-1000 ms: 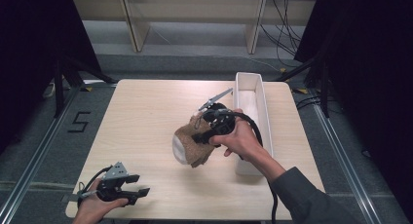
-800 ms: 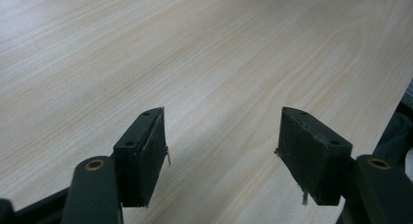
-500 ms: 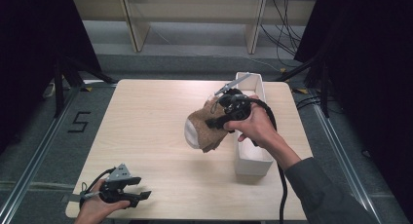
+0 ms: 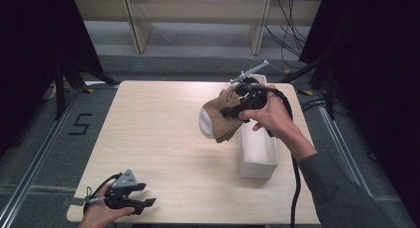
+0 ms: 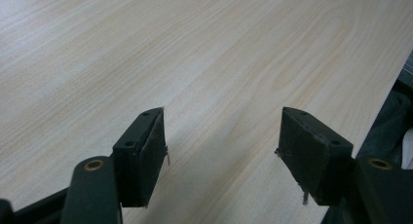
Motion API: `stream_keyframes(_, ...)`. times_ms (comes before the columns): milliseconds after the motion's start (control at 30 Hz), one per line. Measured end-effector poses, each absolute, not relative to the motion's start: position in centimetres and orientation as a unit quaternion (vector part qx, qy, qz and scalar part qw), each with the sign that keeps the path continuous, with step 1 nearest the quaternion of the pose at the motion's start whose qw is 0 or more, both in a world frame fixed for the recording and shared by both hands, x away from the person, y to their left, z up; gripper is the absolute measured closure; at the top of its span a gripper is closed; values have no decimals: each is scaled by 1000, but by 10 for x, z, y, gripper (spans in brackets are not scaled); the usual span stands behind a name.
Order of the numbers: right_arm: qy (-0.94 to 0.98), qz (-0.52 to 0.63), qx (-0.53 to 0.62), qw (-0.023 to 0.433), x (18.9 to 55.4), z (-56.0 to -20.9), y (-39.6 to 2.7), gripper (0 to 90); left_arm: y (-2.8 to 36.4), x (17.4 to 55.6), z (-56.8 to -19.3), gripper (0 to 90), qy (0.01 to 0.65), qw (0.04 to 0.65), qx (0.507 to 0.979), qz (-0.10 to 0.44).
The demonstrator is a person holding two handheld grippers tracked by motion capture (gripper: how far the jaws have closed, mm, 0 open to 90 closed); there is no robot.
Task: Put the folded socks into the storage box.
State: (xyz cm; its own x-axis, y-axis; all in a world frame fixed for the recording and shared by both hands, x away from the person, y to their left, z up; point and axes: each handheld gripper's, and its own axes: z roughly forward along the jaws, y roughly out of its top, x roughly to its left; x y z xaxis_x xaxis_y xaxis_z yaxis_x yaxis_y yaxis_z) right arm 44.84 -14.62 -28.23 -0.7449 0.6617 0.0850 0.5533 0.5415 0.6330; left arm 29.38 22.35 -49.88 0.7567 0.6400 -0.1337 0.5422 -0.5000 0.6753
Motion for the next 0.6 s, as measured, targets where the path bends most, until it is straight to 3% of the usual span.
stream_keyframes(600,854,346,362,139,483,-248,-206,578,229,295,-500,339,355,368,856,69)
